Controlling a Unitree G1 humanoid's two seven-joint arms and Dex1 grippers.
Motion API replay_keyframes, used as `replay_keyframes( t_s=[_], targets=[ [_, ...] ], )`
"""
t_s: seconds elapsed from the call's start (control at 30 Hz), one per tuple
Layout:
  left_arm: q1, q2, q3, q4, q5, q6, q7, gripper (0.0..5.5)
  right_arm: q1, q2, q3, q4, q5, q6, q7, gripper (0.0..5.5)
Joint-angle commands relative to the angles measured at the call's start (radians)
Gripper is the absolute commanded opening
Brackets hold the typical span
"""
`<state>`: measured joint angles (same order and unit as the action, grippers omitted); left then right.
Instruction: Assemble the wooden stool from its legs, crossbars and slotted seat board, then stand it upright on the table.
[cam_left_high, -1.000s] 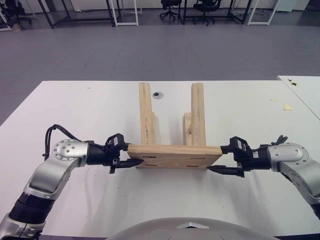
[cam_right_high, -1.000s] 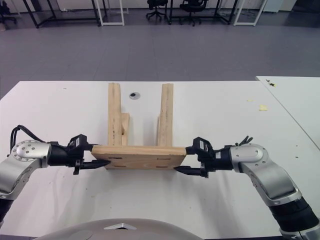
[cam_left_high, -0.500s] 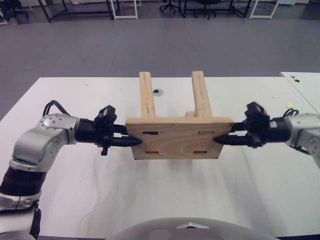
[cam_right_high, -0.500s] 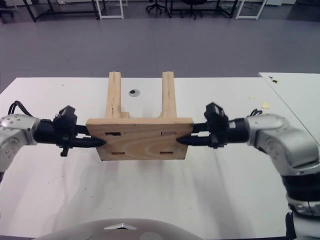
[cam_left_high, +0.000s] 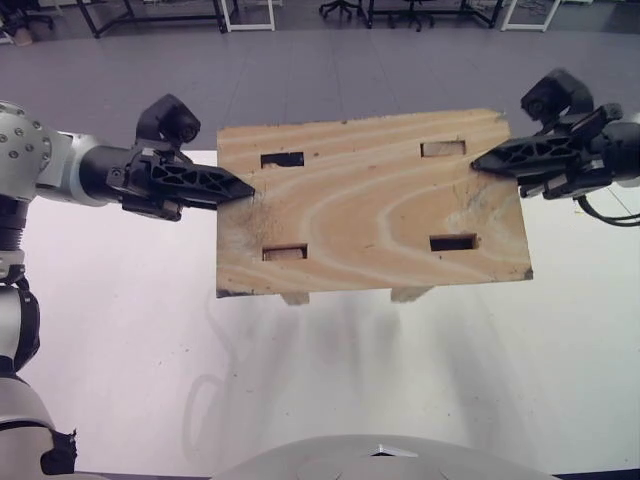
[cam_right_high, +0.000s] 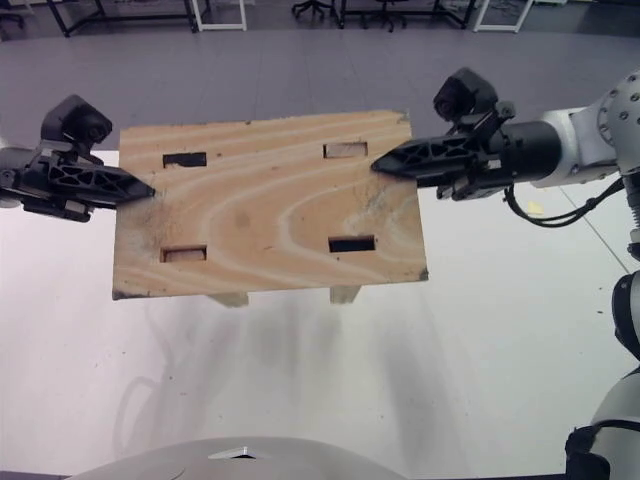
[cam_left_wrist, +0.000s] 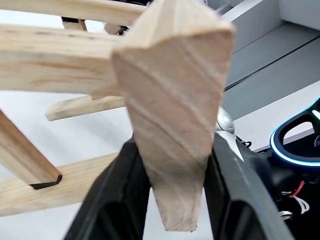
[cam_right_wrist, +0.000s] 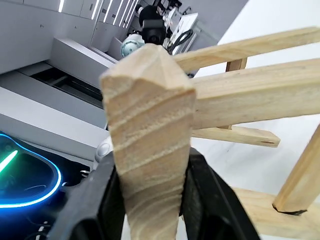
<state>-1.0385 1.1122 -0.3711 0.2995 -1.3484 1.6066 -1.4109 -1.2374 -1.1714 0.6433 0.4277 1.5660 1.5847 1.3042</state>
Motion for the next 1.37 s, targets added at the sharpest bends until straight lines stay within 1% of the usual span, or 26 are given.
replay_keyframes(
  t_s=[0.03,0.13,0.2,0.33,0.4,0.43,0.47,0.5,0.57,0.63,0.7,0.77,0.83,0.87,0.9,0.93,0.97,1.0,1.03,1.07,1.1,1.13,1.2,1.27,1.37],
  targets=[
    [-0.167,0.032,-0.229,0.113,-0.221,0.008,-0.146,1.32,-0.252,-0.042,0.363,-0.087,0.406,0.03,0.255,1.35],
    [-0.132,0.017,-0.302,0.118,-0.207,0.008,-0.166,1.32,-0.226,-0.055,0.487,-0.111,0.406,0.03,0.294,1.35],
    [-0.089,0.015,-0.327,0.1,-0.205,0.008,-0.165,1.32,-0.212,-0.049,0.545,-0.125,0.406,0.03,0.299,1.35],
    [-0.015,0.001,-0.313,0.054,-0.174,0.008,-0.122,1.32,-0.112,-0.021,0.511,-0.086,0.401,0.03,0.163,1.35],
    [0.028,-0.003,-0.262,0.035,-0.106,0.008,-0.064,1.32,-0.038,0.0,0.424,-0.068,0.357,0.024,0.055,1.35],
    [0.044,0.002,-0.249,0.027,-0.081,0.007,-0.051,1.69,0.004,0.012,0.377,-0.055,0.337,0.013,-0.006,1.35],
    [0.054,0.0,-0.235,0.023,-0.051,0.007,-0.046,1.75,0.046,0.017,0.329,-0.041,0.324,0.01,-0.058,1.64],
    [0.058,-0.004,-0.225,0.027,-0.027,0.007,-0.048,2.0,0.082,0.019,0.288,-0.03,0.319,0.007,-0.102,1.85],
    [0.065,-0.012,-0.198,0.05,0.039,0.006,-0.053,2.31,0.146,0.023,0.199,0.0,0.297,0.018,-0.169,2.21],
    [0.09,0.01,-0.171,0.064,0.12,-0.012,-0.069,2.73,0.21,0.026,0.109,0.032,0.249,0.023,-0.23,2.66],
    [0.091,0.041,-0.131,0.096,0.177,-0.017,-0.095,3.13,0.293,-0.017,0.015,0.032,0.192,0.025,-0.268,3.1],
    [0.066,0.079,-0.084,0.163,0.241,-0.041,-0.127,3.45,0.386,-0.085,-0.106,0.026,0.126,0.01,-0.288,3.46],
    [0.044,0.139,-0.02,0.256,0.315,-0.115,-0.166,3.75,0.459,-0.142,-0.245,0.057,0.045,-0.065,-0.298,3.8],
    [0.035,0.149,0.027,0.318,0.348,-0.171,-0.166,3.89,0.495,-0.147,-0.324,0.075,0.01,-0.138,-0.315,3.96],
    [0.087,0.126,0.106,0.341,0.398,-0.343,-0.105,4.06,0.581,-0.108,-0.436,0.049,-0.065,-0.331,-0.384,4.02],
    [0.145,0.068,0.182,0.354,0.451,-0.529,-0.008,4.21,0.675,-0.051,-0.539,0.003,-0.148,-0.516,-0.452,4.02],
    [0.213,-0.04,0.264,0.38,0.508,-0.762,0.191,4.21,0.784,0.052,-0.633,-0.061,-0.255,-0.748,-0.578,4.02],
    [0.304,-0.165,0.323,0.407,0.59,-1.039,0.431,4.21,0.881,0.177,-0.666,-0.121,-0.411,-0.988,-0.739,4.02],
    [0.387,-0.269,0.362,0.429,0.661,-1.251,0.642,4.21,0.939,0.289,-0.639,-0.144,-0.57,-1.196,-0.855,4.02],
    [0.461,-0.346,0.385,0.431,0.719,-1.406,0.796,4.21,0.968,0.375,-0.594,-0.134,-0.71,-1.361,-0.945,4.02],
    [0.538,-0.399,0.374,0.413,0.794,-1.53,0.914,4.21,0.961,0.447,-0.535,-0.07,-0.842,-1.499,-1.036,4.02],
    [0.588,-0.444,0.357,0.403,0.845,-1.617,0.984,4.21,0.939,0.5,-0.502,0.019,-0.935,-1.605,-1.104,4.02],
    [0.612,-0.528,0.375,0.44,0.856,-1.719,1.054,4.21,0.893,0.568,-0.516,0.144,-1.013,-1.724,-1.159,4.02],
    [0.587,-0.574,0.378,0.488,0.884,-1.792,1.09,4.21,0.856,0.596,-0.561,0.205,-1.042,-1.796,-1.147,4.02],
    [0.565,-0.615,0.392,0.511,0.924,-1.853,1.097,4.21,0.803,0.629,-0.59,0.29,-1.115,-1.9,-1.122,4.02]
  ],
)
